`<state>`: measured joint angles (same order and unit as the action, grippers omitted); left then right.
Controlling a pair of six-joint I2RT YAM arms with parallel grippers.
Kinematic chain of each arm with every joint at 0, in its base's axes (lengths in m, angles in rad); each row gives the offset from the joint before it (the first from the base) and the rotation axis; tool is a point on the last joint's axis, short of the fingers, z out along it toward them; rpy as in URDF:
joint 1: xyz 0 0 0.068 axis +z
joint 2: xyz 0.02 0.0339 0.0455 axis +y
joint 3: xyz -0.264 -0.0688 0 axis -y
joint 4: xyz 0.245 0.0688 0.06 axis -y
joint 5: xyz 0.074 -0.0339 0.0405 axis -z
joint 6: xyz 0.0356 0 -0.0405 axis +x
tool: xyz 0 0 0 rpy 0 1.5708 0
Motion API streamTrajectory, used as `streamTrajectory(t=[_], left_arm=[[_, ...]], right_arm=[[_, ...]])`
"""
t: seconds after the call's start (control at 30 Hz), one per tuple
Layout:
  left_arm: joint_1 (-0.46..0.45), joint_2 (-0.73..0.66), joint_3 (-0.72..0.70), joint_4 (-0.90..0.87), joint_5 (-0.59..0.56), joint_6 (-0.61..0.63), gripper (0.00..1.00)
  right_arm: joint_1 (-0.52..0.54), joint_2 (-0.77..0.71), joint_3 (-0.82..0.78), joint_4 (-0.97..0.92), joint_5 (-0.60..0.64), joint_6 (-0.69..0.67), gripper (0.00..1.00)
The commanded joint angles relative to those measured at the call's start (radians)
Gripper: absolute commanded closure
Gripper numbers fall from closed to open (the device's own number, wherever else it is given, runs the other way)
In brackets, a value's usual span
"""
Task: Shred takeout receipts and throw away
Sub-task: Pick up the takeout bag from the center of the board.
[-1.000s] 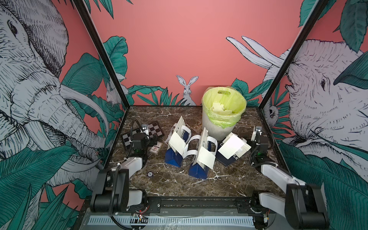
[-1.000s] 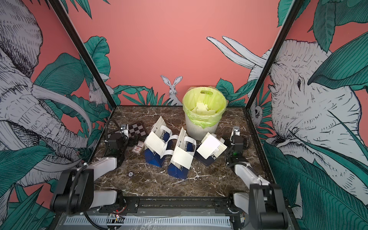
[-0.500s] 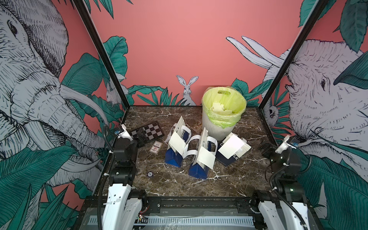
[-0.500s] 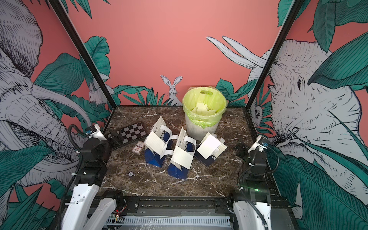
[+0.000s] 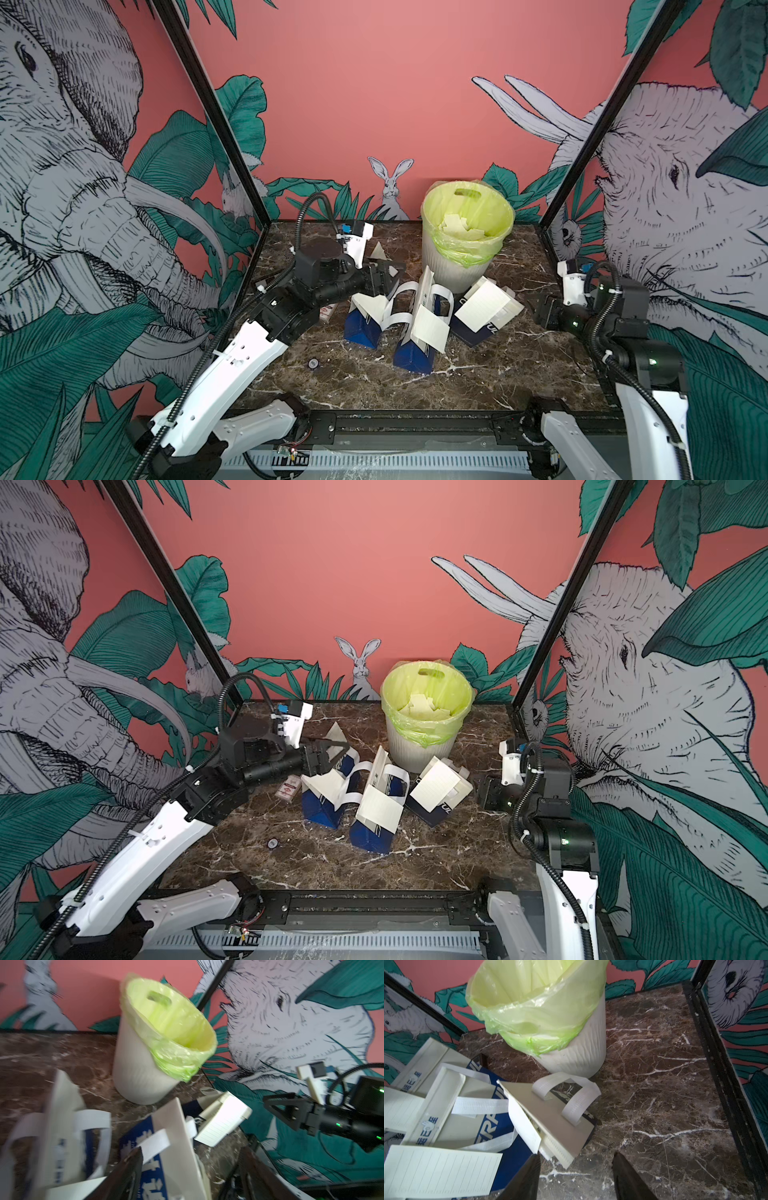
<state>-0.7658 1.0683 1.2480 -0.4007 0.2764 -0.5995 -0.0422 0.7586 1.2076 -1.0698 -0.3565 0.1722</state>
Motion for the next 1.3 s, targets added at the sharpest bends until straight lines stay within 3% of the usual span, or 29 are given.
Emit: streamTrajectory(t=[0.0, 0.23, 0.37, 0.63, 0.73, 0.97, 1.03, 1.13, 1.27], left_arm=[[-0.072, 0.029, -0.027, 0.106, 0.045, -0.15, 0.25], [-0.163, 0.099, -0.014, 0.127, 0.032, -0.207, 0.26], [-0.177, 0.135, -0.004, 0.117, 0.045, -0.234, 0.27], [-0.194, 0.173, 0.004, 0.131, 0.055, -0.249, 0.29], [-0.196, 0.178, 0.008, 0.133, 0.049, -0.249, 0.29], [-0.197, 0.188, 0.011, 0.125, 0.034, -0.24, 0.29], [-0.198, 0.191, 0.013, 0.126, 0.036, -0.24, 0.29], [-0.197, 0.19, 0.011, 0.123, 0.032, -0.24, 0.29], [-0.199, 0.185, 0.008, 0.124, 0.023, -0.235, 0.29]], right_arm=[[0.009, 0.012, -0.007, -0.074, -0.064, -0.061, 0.45], [0.013, 0.065, -0.035, 0.018, -0.103, -0.054, 0.44], [0.027, 0.117, -0.05, 0.029, -0.102, -0.074, 0.5], [0.096, 0.152, -0.074, 0.078, -0.066, -0.091, 0.51], [0.106, 0.165, -0.069, 0.083, -0.036, -0.104, 0.65], [0.127, 0.173, -0.048, 0.081, 0.008, -0.135, 0.7], [0.134, 0.171, -0.039, 0.073, 0.03, -0.144, 0.66], [0.143, 0.165, -0.033, 0.064, 0.093, -0.162, 0.47], [0.145, 0.156, -0.035, 0.071, 0.166, -0.19, 0.45]])
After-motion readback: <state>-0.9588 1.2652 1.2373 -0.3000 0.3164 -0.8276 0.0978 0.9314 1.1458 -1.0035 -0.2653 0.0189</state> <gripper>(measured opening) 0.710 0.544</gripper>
